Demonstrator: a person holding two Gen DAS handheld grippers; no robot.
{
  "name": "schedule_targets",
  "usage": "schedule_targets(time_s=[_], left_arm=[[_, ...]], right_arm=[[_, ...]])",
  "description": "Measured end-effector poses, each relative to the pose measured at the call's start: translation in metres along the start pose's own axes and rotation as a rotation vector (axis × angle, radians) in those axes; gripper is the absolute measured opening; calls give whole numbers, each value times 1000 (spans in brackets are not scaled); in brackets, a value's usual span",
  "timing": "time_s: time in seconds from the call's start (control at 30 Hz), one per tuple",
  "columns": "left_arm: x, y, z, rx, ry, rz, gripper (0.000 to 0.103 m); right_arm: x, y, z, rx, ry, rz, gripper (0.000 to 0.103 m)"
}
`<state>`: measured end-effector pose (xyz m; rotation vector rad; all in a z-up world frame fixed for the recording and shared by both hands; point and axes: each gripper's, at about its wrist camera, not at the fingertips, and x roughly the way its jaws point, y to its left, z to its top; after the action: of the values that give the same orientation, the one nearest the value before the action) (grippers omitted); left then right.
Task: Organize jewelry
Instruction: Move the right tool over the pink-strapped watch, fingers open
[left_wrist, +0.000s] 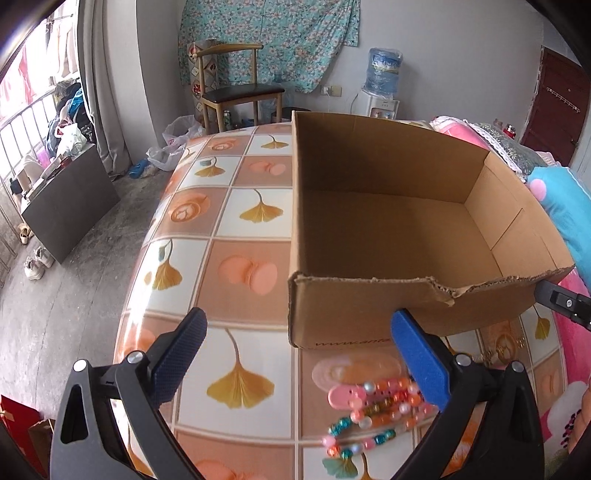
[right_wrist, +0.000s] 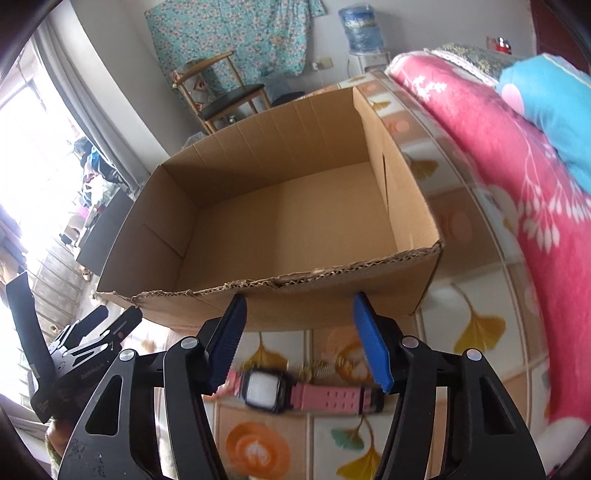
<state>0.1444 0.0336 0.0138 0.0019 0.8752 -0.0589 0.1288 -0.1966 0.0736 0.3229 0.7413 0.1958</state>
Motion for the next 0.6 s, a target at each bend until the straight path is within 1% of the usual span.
schedule_targets(time_s=[0.13,0.2,0.27,0.3,0.33,0.37,0.43,0.5,0.6], left_arm=[[9,-1,12,11,-28,8,99],[6,-1,15,12,-44,-2,99],[-3,0,11,15,-74,-59,99],[-9,1,7,21,-88,-99,99],[-14,1,2,35,-91,-124,99],[-17,0,-4,48,-87,-131,99],[-19,-3,-23,91,-47,-117,99],[-18,-4,-41,106,7,-95,99],[-16,0,-68,76,79,-86,99]], right_arm=[[8,-1,13,-26,-29,-17,56],[7,-1,16,-33,-32,-19,56],[0,2,12,-59,-39,-10,56],[-1,3,10,-76,-36,-9,56],[-5,7,2,-106,-26,-3,56],[-6,10,-7,-129,-9,7,56],[-7,14,-24,-162,44,25,56],[-4,16,-42,-183,101,41,56],[0,20,-74,-218,195,48,56]])
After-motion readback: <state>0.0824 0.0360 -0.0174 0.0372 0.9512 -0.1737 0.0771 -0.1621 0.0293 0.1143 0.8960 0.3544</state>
